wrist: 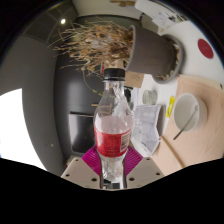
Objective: Pour water
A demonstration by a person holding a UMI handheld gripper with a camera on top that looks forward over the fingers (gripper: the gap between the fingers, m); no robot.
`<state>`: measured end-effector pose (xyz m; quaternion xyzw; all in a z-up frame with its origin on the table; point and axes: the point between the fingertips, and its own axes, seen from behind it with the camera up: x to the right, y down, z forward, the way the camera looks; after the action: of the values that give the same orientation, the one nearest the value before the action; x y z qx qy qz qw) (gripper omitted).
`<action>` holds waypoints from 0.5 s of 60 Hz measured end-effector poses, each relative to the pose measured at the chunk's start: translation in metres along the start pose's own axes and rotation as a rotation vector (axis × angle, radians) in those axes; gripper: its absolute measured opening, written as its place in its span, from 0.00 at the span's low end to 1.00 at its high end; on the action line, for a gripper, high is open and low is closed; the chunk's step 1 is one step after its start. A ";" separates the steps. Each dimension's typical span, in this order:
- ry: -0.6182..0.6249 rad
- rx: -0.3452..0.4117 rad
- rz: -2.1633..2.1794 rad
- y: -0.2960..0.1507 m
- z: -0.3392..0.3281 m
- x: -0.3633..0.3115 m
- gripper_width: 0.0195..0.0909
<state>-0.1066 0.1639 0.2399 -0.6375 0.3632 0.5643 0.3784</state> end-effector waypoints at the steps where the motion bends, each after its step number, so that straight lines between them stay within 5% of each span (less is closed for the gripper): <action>1: 0.002 0.008 -0.056 -0.006 -0.002 -0.004 0.08; 16: 0.099 0.214 -0.785 -0.127 -0.055 -0.045 0.08; 30: 0.423 0.334 -1.289 -0.249 -0.106 0.022 0.08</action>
<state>0.1640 0.1808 0.2443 -0.7554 0.0605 0.0277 0.6519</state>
